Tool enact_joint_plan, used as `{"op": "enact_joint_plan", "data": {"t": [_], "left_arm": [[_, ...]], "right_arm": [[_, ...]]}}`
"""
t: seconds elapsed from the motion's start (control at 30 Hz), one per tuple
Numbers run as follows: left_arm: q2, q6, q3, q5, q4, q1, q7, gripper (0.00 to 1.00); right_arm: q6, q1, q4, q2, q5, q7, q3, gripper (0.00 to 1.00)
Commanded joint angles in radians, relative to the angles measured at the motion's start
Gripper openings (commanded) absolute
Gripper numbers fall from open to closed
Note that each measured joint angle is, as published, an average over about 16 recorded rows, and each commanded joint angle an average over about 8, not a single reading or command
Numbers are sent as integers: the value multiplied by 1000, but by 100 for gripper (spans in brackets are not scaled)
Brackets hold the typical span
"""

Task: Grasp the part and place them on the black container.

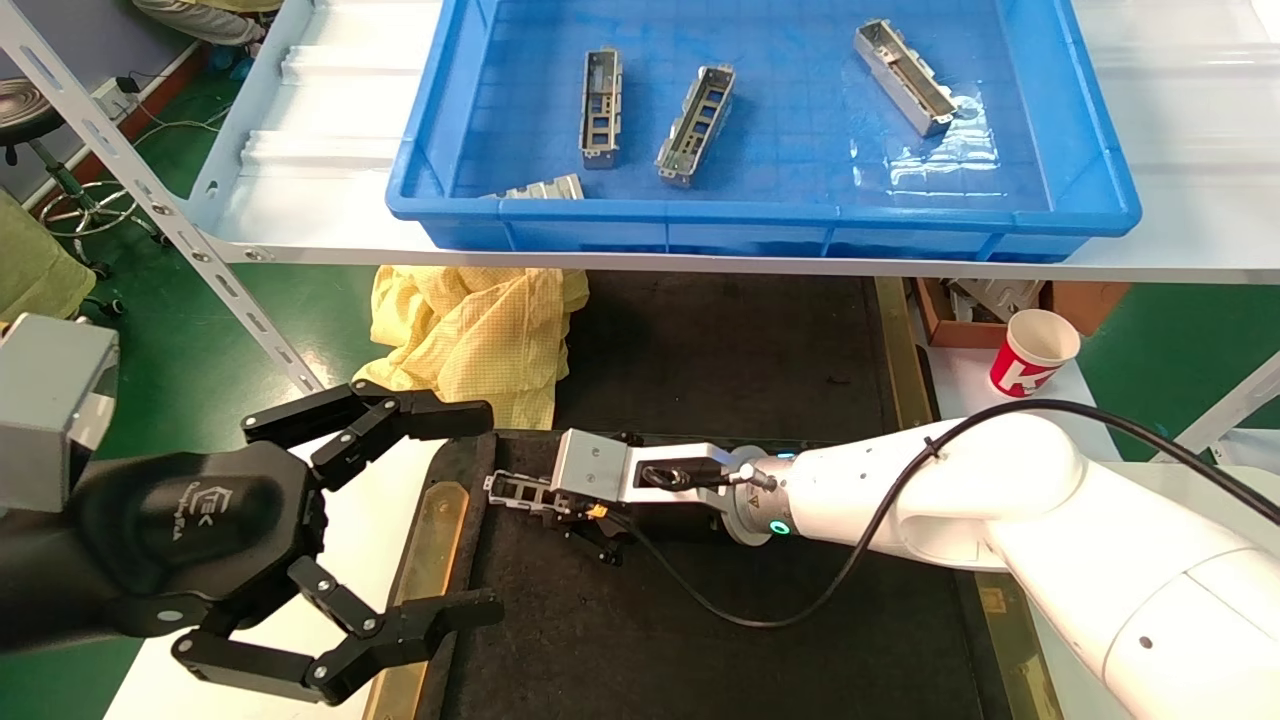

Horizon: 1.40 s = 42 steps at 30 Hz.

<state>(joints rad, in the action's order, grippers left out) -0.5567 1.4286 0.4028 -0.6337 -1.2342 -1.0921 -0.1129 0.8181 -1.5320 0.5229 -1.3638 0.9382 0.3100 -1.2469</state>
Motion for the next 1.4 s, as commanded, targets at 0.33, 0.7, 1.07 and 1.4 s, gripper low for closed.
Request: {"op": "enact_joint_plan", "data": {"t": [0.33, 0.7, 1.07, 1.4], "left_arm": [[0, 0, 0, 0, 0, 0, 0, 100], [0, 0, 0, 0, 0, 0, 0, 100], [0, 0, 0, 0, 0, 0, 0, 100], [0, 0, 0, 0, 0, 0, 0, 100]], "right_arm": [[28, -9, -3, 0, -41, 16, -44, 0], [28, -17, 2, 0, -69, 32, -85, 90], [17, -30, 11, 0, -99, 41, -114, 100], [103, -55, -9, 17, -193, 33, -87, 100]]}}
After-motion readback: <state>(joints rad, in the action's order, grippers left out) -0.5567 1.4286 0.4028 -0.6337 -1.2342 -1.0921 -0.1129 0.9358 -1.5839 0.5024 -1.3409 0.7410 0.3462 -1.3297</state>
